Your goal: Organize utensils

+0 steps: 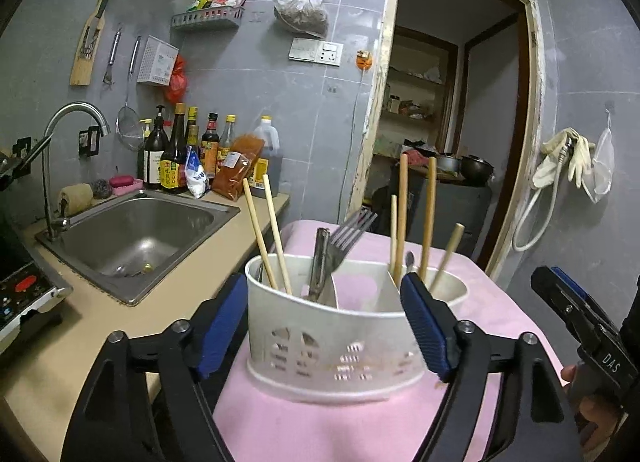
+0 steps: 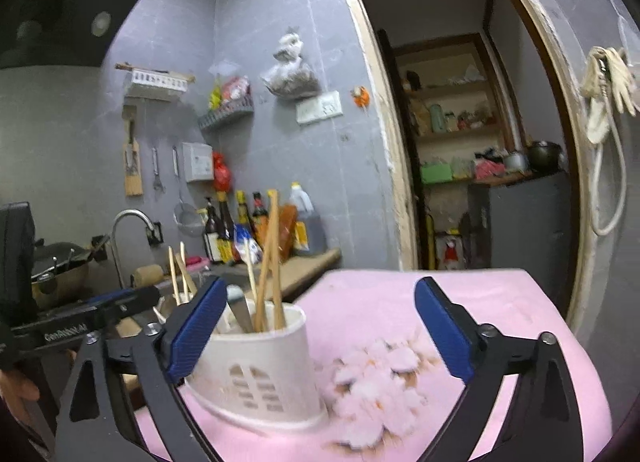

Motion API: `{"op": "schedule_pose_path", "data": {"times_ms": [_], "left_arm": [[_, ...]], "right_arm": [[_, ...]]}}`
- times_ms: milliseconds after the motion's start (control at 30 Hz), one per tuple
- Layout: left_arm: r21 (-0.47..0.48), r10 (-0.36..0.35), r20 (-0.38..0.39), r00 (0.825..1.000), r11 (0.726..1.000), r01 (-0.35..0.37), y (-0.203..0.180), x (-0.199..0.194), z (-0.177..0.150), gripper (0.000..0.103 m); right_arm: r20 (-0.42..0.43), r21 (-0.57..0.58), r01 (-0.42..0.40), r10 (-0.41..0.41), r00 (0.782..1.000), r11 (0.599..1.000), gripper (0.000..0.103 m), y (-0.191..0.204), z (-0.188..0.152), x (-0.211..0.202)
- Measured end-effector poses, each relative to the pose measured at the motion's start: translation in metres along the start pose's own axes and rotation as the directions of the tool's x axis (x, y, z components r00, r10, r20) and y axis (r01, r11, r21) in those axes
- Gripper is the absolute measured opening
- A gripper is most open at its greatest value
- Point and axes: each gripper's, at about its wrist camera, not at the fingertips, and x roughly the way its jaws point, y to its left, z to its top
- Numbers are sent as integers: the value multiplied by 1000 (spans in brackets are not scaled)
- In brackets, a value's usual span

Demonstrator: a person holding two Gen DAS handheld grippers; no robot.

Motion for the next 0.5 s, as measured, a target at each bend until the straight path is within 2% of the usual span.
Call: {"op": "schedule_pose_path", "data": {"times_ms": [100,200,300,500], "left_arm": [[11,-4,-23,1000,1000,4,-5,-6,-6,77],[21,-16,-44,999,1000,17,-10,-12,-12,78],[29,-32,-64,997,999,34,-15,-18,-20,85],[53,-42,-68,997,998,45,-20,-32,-38,91]], "right_arm": [[-30,7,30,-30,999,1000,98,-2,-2,-15],[-35,3,62,-62,997,998,103,-2,-4,-32],[-43,-11,84,-85,995,996,103,-1,-7,-45],[-93,-32,126,-129,987,992,103,2,-20,-71]]}}
